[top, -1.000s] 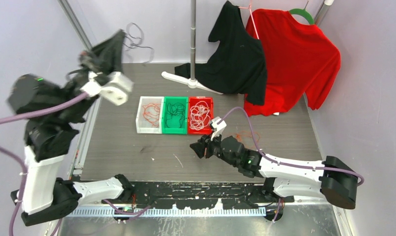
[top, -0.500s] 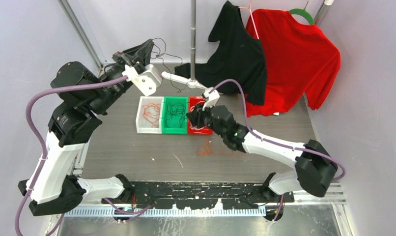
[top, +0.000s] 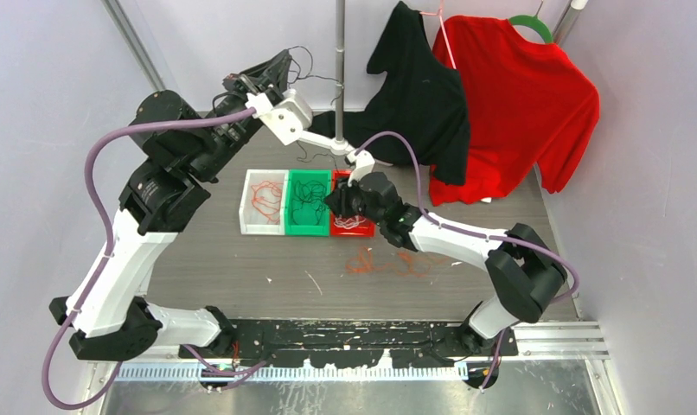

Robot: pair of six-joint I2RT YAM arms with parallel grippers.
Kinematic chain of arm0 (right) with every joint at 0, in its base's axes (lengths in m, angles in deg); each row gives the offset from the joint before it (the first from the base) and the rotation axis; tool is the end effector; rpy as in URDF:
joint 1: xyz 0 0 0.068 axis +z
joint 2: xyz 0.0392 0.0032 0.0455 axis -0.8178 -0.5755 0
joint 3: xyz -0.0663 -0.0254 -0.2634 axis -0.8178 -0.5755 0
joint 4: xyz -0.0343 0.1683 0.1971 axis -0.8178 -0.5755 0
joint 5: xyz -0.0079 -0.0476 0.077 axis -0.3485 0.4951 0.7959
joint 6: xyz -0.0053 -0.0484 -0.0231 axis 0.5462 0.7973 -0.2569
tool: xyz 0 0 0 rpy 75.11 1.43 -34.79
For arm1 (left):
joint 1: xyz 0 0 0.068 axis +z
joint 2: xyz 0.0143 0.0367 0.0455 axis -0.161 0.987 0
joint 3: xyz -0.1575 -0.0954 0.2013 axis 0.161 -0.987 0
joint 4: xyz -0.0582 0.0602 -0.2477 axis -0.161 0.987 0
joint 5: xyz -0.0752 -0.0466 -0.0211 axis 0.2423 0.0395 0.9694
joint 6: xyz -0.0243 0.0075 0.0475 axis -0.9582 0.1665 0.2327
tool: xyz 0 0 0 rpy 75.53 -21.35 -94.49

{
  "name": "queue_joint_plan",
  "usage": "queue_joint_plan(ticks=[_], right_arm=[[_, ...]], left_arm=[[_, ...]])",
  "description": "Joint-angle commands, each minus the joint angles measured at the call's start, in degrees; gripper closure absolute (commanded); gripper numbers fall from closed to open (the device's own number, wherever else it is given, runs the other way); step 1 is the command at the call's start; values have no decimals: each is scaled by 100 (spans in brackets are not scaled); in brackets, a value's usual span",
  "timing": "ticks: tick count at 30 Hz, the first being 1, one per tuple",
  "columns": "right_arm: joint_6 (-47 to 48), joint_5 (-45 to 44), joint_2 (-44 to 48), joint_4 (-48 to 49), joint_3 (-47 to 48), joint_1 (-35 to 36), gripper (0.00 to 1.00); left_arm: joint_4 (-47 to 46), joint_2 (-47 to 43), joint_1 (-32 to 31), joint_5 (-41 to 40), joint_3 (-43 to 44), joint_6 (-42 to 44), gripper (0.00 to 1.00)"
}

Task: Untangle the cables
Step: Place the cable in the bin.

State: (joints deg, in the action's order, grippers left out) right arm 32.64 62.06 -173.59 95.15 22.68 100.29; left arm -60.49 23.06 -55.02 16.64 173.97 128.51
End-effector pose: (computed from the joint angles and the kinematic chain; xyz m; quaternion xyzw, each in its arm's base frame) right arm 0.2434 0.2445 0.2467 -0.1553 0.7965 0.3045 0.4988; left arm 0.1464 -0.1486 0.5913 0.4514 0.3855 0.0810 0.8007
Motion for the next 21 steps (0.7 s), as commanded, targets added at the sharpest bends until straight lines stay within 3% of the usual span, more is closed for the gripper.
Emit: queue_joint_plan(ticks=[1, 8, 16, 21], right_arm=[[-87, 474, -187, 295, 450, 19, 65], [-230, 888, -412, 446, 524, 18, 66], [-256, 968, -223, 410, 376, 19, 54], [-294, 1019, -70, 457, 193, 19, 51]], left_arm=[[-563, -81, -13, -219, 113, -3, 100], [-794, -166, 144, -450, -599, 76, 100], [-929, 347, 1138, -470, -870, -383, 100], [-1038, 689, 1393, -405, -752, -590, 100]])
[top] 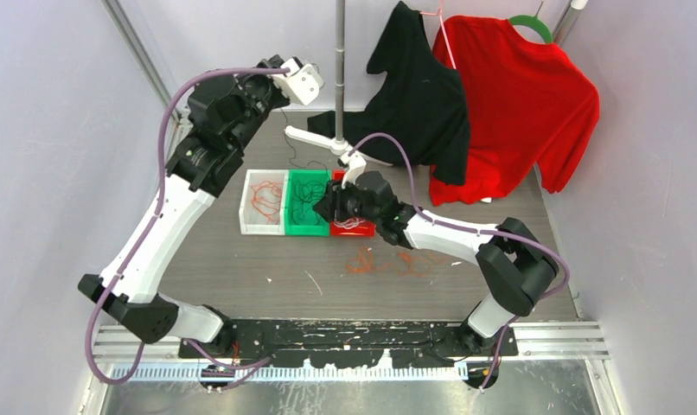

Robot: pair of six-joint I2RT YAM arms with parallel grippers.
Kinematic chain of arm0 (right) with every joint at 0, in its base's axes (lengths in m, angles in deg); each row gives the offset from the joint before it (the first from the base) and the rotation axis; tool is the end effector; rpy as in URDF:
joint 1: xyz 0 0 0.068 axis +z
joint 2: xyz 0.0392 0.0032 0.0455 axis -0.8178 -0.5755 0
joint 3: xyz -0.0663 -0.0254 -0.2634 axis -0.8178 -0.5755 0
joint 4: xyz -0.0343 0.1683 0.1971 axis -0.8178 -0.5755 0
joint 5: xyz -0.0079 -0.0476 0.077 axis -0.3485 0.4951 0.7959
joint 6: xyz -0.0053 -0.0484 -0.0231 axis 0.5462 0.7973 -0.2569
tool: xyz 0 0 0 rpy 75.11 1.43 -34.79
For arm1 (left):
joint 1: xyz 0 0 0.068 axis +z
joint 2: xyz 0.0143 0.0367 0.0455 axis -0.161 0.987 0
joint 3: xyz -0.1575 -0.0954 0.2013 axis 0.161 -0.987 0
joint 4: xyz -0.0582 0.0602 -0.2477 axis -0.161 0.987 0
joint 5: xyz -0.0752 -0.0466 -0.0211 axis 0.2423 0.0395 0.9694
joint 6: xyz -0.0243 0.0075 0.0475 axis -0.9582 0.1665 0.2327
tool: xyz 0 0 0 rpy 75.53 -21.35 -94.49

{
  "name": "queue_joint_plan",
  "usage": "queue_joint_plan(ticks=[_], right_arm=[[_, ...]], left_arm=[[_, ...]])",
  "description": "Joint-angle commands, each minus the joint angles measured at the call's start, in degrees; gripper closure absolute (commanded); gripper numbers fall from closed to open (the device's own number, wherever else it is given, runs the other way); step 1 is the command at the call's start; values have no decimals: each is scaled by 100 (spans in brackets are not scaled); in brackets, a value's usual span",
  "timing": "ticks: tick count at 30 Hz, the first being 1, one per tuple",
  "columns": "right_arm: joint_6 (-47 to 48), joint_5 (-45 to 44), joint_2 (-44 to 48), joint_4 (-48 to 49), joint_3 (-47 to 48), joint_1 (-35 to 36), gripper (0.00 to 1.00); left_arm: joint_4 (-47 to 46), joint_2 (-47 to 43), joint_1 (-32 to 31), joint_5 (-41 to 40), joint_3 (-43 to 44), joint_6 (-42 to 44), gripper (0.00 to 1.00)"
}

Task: Untangle the cables
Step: Place the cable in the bin.

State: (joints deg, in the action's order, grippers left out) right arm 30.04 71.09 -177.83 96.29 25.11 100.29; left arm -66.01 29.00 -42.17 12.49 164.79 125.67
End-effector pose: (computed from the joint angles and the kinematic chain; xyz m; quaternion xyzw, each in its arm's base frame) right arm 0.2505 0.2597 0.2384 -0.1826 0.7936 0.3654 0.4508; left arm 0.2402 -0.1509 0.5311 0.4192 0.5086 0.1658 0.7336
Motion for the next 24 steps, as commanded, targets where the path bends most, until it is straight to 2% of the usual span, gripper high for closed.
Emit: queue_joint_plan(ticks=[1, 5, 11, 19, 24], right_arm=[[-33, 62, 397, 345, -100, 20, 51], [-24, -20, 487, 364, -256, 10, 50], [-359, -226, 880, 398, -573, -69, 50], [-733, -797, 1930, 416, -1344, -476, 53], [-793, -989, 2330, 224, -1688, -704, 55]], left_arm=[[-494, 153, 107, 23, 196, -343, 100], [-466, 296, 109, 64, 318, -648, 100], [-333, 207, 107, 19, 221, -651, 100], [381, -416, 109, 132, -881, -241, 100], [538, -546, 184, -60, -1129, 191, 100]])
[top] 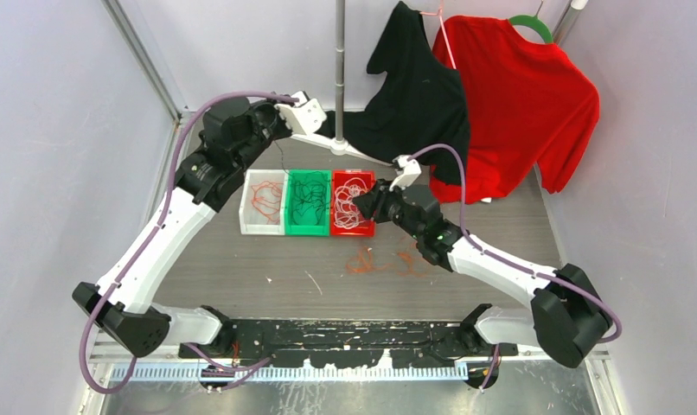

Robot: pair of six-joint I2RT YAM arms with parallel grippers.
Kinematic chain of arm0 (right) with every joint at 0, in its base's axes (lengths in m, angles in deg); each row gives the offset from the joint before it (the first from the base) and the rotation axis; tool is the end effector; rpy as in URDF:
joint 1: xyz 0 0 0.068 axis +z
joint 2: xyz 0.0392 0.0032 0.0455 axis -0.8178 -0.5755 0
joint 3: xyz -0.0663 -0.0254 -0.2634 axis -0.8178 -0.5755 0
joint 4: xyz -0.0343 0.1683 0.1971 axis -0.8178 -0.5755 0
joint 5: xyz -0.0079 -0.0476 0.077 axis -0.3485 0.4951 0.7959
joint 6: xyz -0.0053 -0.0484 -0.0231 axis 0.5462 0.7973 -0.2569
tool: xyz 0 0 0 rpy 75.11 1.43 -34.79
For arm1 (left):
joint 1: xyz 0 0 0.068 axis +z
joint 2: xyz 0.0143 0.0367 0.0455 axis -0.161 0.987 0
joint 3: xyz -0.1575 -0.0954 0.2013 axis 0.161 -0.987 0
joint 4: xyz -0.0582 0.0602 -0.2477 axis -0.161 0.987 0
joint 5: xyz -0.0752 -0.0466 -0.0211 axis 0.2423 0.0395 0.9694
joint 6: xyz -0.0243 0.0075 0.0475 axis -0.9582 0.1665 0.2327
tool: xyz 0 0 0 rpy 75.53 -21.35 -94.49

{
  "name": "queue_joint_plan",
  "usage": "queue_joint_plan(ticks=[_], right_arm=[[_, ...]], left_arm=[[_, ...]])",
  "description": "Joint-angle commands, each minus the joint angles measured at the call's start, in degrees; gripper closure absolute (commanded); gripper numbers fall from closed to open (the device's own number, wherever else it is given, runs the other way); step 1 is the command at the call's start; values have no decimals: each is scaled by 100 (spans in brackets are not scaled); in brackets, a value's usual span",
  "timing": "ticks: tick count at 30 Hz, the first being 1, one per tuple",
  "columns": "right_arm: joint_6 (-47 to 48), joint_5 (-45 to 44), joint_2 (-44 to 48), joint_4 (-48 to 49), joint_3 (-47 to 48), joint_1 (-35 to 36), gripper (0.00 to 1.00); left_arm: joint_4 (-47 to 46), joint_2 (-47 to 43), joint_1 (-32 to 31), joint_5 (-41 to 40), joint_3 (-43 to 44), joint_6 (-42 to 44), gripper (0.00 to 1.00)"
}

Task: Untangle the cables
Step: Place the cable in the bin.

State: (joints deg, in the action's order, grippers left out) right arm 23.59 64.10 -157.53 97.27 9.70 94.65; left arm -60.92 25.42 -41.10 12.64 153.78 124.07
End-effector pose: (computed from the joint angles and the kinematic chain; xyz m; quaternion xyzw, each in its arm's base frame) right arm 0.2155 0.1789 0.2553 -0.0601 0.7819 0.3521 0.5109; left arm 0.2441 -0.1472 0.4756 0.4628 0.5732 0.1526 0.6588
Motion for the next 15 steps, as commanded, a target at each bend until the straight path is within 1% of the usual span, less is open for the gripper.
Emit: queue_joint_plan(ticks=[1, 6, 15], right_arm=[[-153, -294, 346, 85, -190, -165, 55], [-207, -346, 476, -24, -367, -274, 56], [-240, -377, 573, -53, -529, -300, 58]], left_arm=[[78, -372, 113, -79, -27, 408, 100], [163, -552, 264, -129, -71, 793, 100], [438, -601, 706, -95, 0, 1136, 100]])
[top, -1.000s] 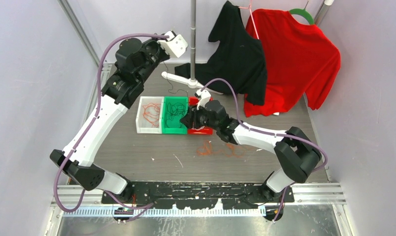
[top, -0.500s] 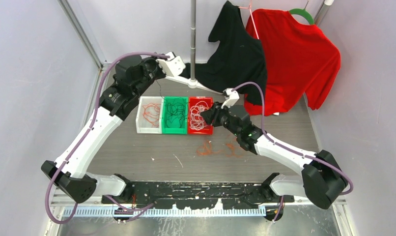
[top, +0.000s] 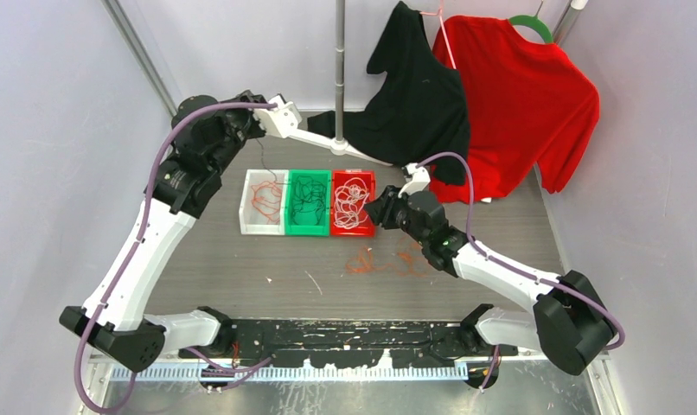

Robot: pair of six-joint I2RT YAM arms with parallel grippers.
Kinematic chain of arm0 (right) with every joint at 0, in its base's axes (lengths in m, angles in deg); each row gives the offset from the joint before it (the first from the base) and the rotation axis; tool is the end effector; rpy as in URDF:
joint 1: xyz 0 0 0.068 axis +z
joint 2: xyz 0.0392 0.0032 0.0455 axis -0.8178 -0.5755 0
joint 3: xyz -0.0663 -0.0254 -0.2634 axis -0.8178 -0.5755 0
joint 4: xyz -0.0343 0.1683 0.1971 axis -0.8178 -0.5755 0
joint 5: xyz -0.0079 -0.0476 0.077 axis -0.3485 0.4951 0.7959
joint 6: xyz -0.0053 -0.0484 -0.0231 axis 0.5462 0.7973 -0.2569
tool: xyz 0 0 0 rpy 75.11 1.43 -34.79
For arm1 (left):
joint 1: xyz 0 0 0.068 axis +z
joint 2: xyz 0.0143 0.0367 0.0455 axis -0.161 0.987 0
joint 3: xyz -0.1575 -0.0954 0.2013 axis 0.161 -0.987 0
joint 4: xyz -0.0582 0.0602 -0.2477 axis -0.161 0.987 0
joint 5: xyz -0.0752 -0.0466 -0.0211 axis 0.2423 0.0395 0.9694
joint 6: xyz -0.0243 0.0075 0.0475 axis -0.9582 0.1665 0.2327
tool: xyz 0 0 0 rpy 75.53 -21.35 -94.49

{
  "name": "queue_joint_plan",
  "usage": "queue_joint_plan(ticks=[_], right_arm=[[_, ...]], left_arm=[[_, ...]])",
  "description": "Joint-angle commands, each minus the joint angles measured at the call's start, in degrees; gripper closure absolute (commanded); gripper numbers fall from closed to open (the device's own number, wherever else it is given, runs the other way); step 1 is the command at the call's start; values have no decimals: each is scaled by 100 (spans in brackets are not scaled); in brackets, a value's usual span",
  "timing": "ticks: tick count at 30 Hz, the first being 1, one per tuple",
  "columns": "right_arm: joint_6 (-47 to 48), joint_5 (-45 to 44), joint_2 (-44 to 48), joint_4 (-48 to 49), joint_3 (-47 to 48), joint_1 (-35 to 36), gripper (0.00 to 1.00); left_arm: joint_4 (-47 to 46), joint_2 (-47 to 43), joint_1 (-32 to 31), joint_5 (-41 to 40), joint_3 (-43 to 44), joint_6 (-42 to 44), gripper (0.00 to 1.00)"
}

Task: Untangle the cables
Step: Place the cable in the bin.

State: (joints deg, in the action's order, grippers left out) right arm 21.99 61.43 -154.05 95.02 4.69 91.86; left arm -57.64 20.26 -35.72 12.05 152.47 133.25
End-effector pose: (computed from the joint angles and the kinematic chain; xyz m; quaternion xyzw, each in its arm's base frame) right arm 0.2096 0.1552 0.2364 -0.0173 0.8039 0.3163 0.5034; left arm 0.2293 -0.1096 0.4843 0.4764 0.5575 0.2393 0.6364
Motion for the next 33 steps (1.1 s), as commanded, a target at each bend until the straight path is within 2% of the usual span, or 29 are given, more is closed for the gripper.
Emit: queue_joint_plan(ticks=[1, 7, 12, 19, 24, 29, 33], right_arm=[[-82, -107, 220, 177, -28, -31, 58], [-60, -85, 210, 141, -14, -47, 59], [3, -132, 316, 59, -19, -78, 59], [49, -207, 614, -40, -153, -200, 60], [68, -199, 647, -56, -220, -260, 60], [76, -202, 669, -37, -250, -296, 61], [79, -238, 731, -46, -321, -331, 61]], left_arm=[[135, -85, 175, -21, 127, 211, 100], [386, -50, 125, 543, 96, -588, 100], [683, 163, -145, 653, -99, -1321, 100], [442, 450, -316, 598, -924, -1045, 100], [419, 658, -403, 681, -1093, -1061, 100], [475, 1126, -609, 664, -954, -1532, 100], [662, 1728, -694, 662, -391, -2120, 100]])
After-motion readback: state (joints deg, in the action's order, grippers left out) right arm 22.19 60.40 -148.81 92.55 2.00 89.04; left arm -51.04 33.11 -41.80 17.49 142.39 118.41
